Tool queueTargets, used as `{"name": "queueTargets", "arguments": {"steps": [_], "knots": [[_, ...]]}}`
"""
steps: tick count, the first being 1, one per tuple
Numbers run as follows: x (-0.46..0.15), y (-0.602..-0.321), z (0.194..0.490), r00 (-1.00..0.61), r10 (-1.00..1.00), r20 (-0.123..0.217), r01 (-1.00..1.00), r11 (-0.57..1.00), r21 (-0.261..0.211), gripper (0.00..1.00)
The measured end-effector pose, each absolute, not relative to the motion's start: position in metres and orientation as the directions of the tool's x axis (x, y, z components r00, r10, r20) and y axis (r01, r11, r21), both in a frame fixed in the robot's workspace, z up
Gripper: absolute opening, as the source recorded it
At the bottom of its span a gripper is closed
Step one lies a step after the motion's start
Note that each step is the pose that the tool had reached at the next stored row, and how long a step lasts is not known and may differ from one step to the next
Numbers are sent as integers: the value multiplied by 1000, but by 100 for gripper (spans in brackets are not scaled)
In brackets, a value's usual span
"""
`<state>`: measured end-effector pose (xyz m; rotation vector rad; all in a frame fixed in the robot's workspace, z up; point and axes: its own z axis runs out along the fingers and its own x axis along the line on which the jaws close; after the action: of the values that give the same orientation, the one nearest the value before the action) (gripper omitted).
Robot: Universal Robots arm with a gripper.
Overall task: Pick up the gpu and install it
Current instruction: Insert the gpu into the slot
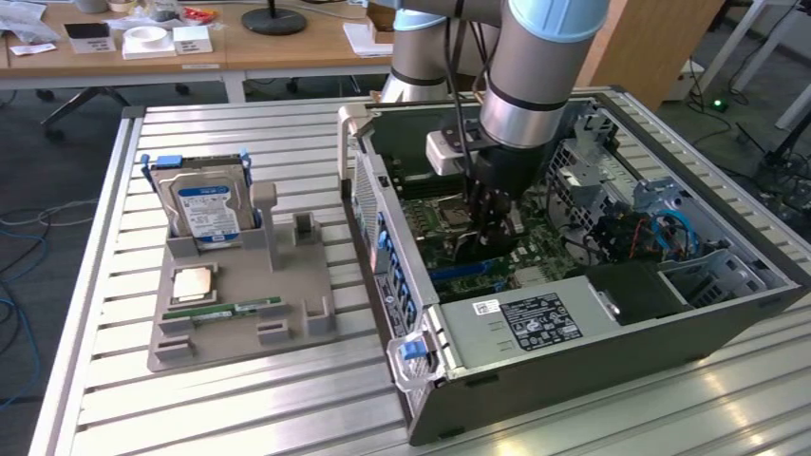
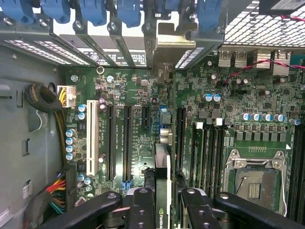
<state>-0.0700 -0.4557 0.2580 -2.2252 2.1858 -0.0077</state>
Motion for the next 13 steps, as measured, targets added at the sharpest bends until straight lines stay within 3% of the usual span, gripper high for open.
{"name": "queueTargets", "arguments": {"steps": [13], "knots": [[-73, -456, 258, 18, -1000, -12, -1000, -18, -20, 26]]}}
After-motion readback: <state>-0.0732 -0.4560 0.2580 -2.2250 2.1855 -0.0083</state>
